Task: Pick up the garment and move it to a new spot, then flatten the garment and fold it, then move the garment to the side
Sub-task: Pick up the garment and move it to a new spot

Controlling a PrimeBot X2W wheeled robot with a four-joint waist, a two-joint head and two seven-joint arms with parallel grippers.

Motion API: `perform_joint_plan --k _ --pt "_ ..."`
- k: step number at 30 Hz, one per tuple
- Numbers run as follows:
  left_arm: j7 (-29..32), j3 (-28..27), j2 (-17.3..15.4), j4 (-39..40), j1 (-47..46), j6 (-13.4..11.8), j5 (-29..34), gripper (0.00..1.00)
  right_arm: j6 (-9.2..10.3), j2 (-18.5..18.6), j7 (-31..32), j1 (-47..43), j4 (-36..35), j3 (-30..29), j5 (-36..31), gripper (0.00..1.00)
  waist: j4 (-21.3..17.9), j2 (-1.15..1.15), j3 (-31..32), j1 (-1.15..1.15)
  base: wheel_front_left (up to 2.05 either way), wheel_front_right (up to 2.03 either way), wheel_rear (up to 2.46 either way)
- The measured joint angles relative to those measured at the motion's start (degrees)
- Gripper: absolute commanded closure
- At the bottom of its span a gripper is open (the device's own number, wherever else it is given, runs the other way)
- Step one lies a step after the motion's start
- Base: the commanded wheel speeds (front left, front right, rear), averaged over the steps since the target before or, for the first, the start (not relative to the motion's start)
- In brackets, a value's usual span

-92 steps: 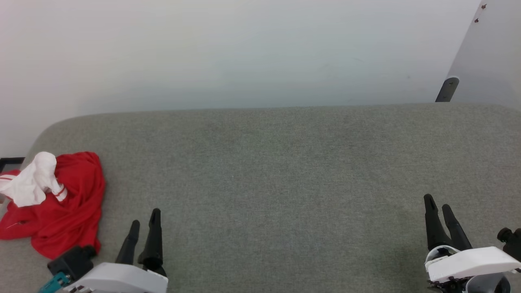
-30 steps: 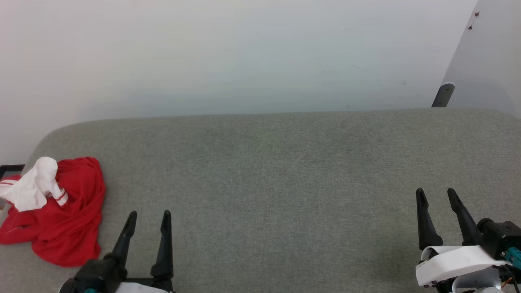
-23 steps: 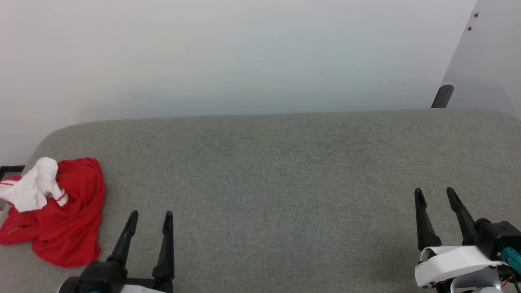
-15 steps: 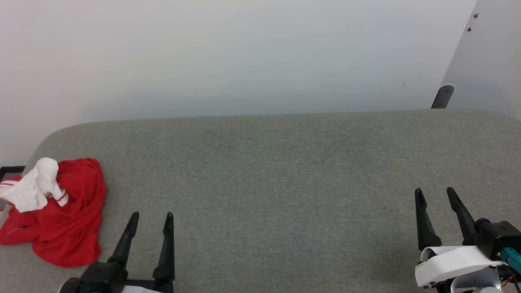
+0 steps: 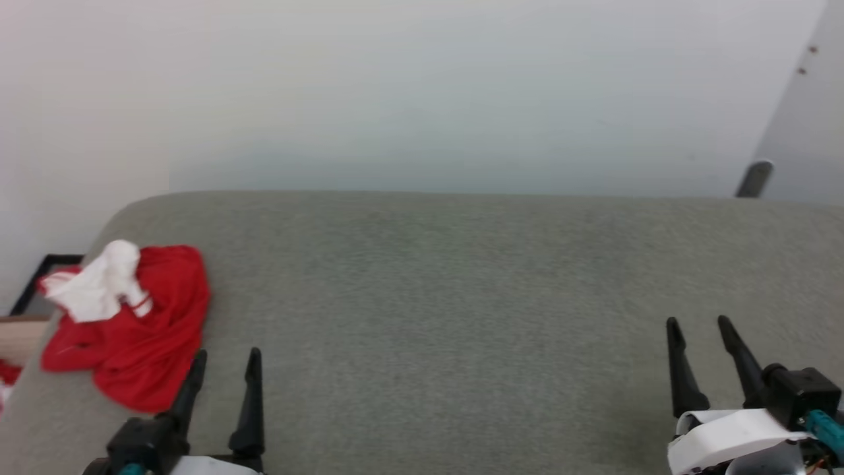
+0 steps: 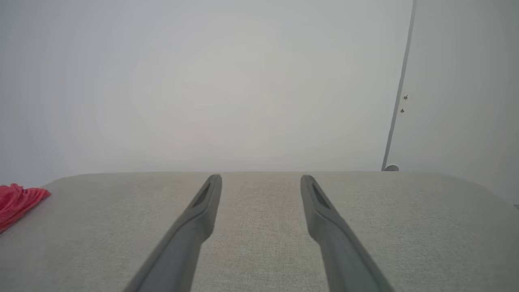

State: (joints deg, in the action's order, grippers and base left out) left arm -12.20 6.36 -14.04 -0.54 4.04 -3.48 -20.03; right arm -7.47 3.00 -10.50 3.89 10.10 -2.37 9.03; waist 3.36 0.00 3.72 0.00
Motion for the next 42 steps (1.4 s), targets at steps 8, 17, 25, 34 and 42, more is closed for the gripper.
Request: perform_joint_plan --k 8,17,25,34,42 --pt "2.19 -2.78 -0.64 0.86 0.76 -2.43 -1.6 0.0 0.0 0.0 0.11 -0.04 1.09 3.55 1.25 0.0 6.47 0.0 1.27 0.0 0.0 0.0 0.0" --pt "4.66 -5.82 -1.57 2.86 2.36 -5.25 -2.94 0.0 -0.01 -0.03 -0.1 1.58 3.65 8.84 3.33 0.0 14.58 0.0 2.93 0.0 0.0 0.0 0.0" --pt "5.17 -7.62 -1.6 4.64 3.48 -7.1 -4.12 0.0 -0.01 -0.07 -0.59 4.13 5.44 11.85 4.02 0.0 20.06 0.0 3.62 0.0 0.0 0.0 0.0" --pt "13.23 -6.53 -3.82 5.5 -3.67 -4.93 -7.55 0.0 -0.01 -0.04 -0.82 4.6 6.09 11.2 3.69 0.0 21.62 0.0 2.56 0.0 0.0 0.0 0.0" --pt "23.37 -7.08 -10.34 0.42 -18.66 -1.43 -11.29 0.0 -0.01 0.21 1.49 6.03 2.19 10.56 1.22 0.0 20.57 0.0 -0.89 0.0 0.0 0.0 0.0"
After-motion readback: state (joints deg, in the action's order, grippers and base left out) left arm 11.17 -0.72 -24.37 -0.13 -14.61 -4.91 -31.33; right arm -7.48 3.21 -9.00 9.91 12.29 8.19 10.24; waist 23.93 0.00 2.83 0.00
